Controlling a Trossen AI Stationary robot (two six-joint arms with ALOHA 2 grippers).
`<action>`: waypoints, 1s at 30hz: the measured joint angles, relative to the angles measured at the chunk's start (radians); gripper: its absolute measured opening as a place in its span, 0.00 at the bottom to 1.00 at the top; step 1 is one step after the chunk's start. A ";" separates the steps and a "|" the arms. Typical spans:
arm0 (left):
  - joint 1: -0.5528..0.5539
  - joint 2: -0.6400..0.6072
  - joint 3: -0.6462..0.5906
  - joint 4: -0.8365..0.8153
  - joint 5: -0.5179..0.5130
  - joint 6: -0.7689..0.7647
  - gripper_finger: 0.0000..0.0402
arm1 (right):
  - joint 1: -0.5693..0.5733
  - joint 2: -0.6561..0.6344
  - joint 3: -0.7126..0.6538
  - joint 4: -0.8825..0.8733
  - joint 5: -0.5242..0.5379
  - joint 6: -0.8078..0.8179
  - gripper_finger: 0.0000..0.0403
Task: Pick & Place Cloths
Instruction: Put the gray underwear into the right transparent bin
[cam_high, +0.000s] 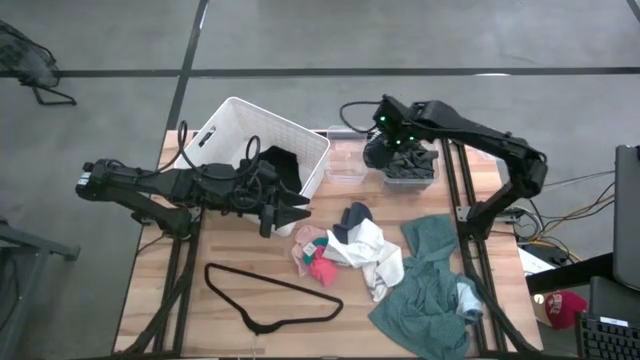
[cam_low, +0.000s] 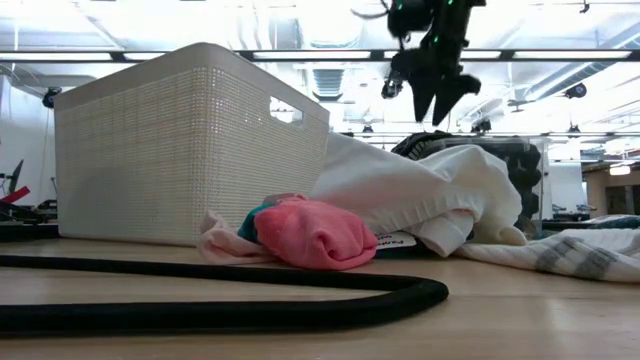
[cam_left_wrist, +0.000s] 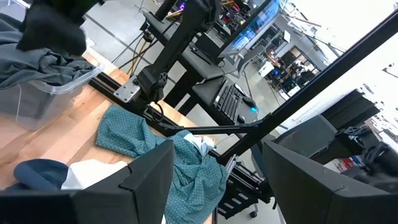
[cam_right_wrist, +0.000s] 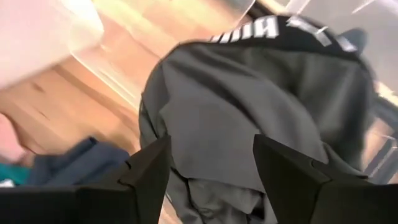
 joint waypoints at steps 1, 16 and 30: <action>0.000 0.000 0.000 0.000 0.000 -0.003 0.62 | -0.001 0.017 0.000 -0.006 -0.003 -0.011 0.54; 0.000 0.000 0.000 0.000 0.000 -0.015 0.62 | -0.016 0.118 0.000 -0.053 0.015 -0.112 0.07; 0.001 0.000 0.000 -0.001 -0.007 0.012 0.62 | -0.056 -0.043 0.000 -0.262 0.251 0.044 0.02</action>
